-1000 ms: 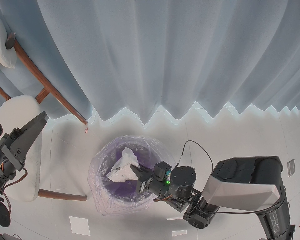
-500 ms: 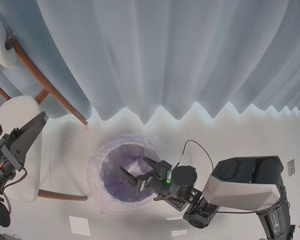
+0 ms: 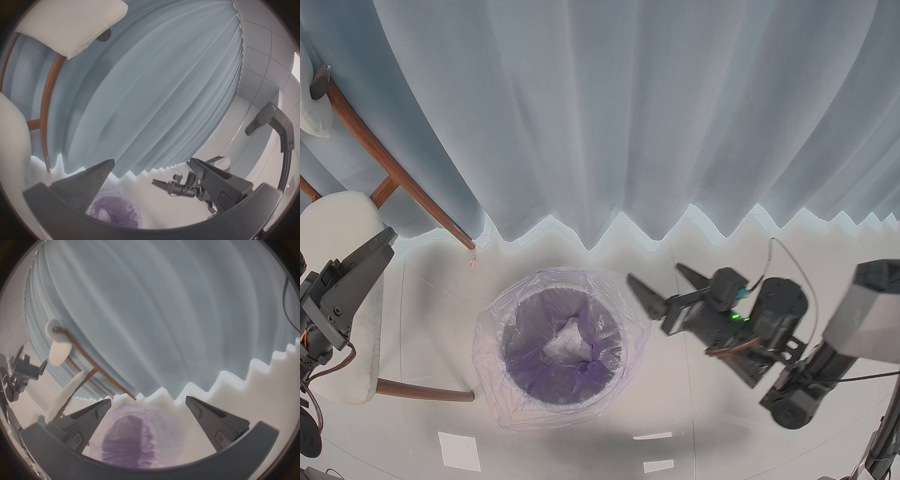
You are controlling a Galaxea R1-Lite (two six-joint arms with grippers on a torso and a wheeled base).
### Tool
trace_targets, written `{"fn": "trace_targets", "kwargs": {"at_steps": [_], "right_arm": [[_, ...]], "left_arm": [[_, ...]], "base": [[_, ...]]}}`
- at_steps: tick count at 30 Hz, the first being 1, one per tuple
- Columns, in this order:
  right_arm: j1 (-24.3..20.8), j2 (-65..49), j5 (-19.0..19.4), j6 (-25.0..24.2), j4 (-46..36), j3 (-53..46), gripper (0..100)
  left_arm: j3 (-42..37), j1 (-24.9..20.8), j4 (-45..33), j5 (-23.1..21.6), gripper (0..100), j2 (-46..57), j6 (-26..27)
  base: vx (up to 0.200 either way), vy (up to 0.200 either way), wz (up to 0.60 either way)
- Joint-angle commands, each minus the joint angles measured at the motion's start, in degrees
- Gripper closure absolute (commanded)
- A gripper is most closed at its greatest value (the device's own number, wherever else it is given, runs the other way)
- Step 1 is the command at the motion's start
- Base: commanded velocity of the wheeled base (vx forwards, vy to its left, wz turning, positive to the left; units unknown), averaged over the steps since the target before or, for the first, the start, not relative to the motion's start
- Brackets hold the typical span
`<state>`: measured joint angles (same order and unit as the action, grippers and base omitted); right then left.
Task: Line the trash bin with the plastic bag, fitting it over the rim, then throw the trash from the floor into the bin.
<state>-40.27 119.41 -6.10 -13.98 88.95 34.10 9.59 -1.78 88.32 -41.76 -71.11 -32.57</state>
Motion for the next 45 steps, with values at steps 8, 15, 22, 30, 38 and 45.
{"fn": "trace_targets", "kwargs": {"at_steps": [8,15,22,30,38,45], "right_arm": [[32.1,-52.7,0.5,10.8,-5.3,-33.7,0],[37.4,-78.2,6.5,14.4,-29.4,-33.7,0],[38.0,-96.6,7.0,15.3,-58.2,-30.7,0],[39.9,-119.4,8.2,17.1,-88.4,-34.1,0],[40.4,-119.3,4.6,12.0,-88.9,-34.1,0],[40.4,-119.3,2.9,11.7,-88.9,-34.1,0]], "left_arm": [[-2.5,-7.6,-0.2,-1.7,0,11.3,0.0],[-4.3,-6.7,-7.1,-3.8,0,29.7,-0.4],[-0.3,1.9,-41.4,-4.7,0,54.8,-0.4],[-9.5,1.8,-63.6,-10.5,0,71.1,12.4],[-9.5,1.7,-85.9,23.6,0,71.0,30.7],[-9.3,1.7,-86.9,52.8,0,71.0,31.0]], "base": [[0.000,0.000,0.00],[0.000,0.000,0.00],[0.000,0.000,0.00],[0.000,0.000,0.00],[0.000,0.000,0.00],[0.000,0.000,0.00]]}}
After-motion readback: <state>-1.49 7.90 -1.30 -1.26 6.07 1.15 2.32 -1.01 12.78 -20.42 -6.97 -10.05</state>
